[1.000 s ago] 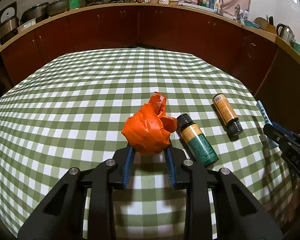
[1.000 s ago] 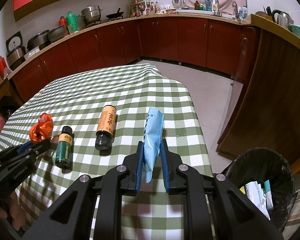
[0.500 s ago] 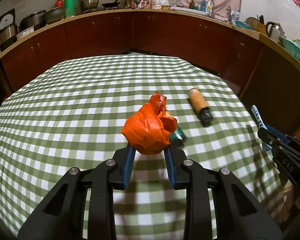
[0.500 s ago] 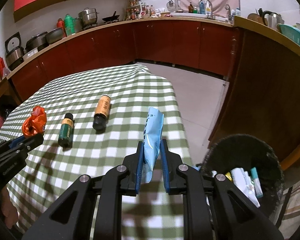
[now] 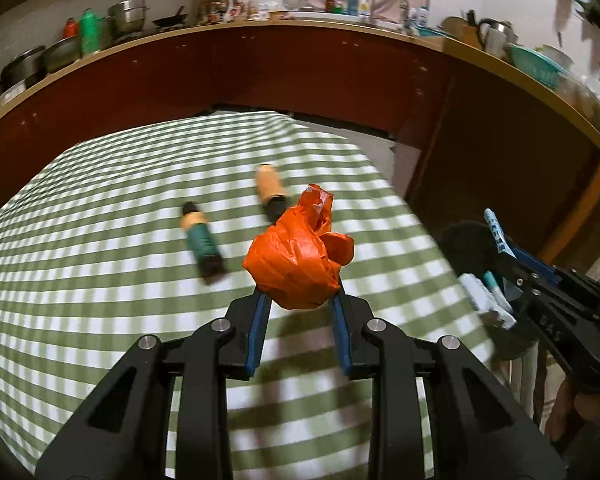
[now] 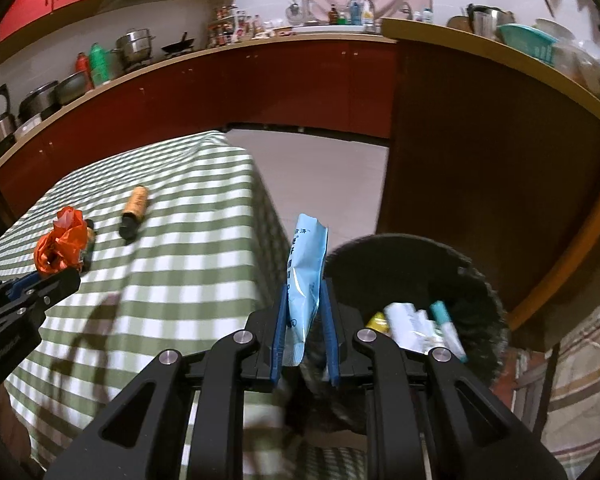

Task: Collect trash
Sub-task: 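Carry both items over the black bin and open both tools to drop them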

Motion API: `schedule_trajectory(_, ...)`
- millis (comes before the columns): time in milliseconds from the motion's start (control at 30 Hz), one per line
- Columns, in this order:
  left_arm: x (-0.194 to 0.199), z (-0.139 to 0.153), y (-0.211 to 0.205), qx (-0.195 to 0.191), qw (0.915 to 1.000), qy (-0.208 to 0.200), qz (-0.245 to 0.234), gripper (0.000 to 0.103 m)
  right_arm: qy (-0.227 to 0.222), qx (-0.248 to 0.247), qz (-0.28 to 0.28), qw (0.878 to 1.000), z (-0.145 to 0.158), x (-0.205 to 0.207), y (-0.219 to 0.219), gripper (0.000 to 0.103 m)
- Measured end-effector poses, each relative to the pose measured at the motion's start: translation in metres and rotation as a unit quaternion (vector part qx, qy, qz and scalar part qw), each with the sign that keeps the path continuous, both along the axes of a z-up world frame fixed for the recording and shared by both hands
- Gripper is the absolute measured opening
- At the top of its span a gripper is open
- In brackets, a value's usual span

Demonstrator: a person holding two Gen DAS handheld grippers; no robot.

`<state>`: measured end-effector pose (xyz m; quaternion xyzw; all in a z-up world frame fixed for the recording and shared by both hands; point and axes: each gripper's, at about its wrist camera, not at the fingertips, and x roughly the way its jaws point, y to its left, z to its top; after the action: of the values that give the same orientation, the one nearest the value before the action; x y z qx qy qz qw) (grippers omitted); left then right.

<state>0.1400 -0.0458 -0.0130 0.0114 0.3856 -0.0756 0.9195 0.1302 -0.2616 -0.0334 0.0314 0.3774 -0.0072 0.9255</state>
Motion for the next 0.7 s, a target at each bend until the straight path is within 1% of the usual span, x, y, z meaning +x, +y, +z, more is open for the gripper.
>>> schedule_trajectory(300, 0.002, -0.004, -0.066, 0.012, 0.9986, -0.002, -0.051, 0.028, 0.006, 0.000, -0.042, 0.999, -0.007, -0.009, -0.049, 0.018)
schedule_trajectory(700, 0.009, -0.015, -0.131, 0.034, 0.9952, -0.002, -0.091, 0.028, 0.005, 0.011, -0.072, 0.997, -0.015, -0.014, -0.092, 0.018)
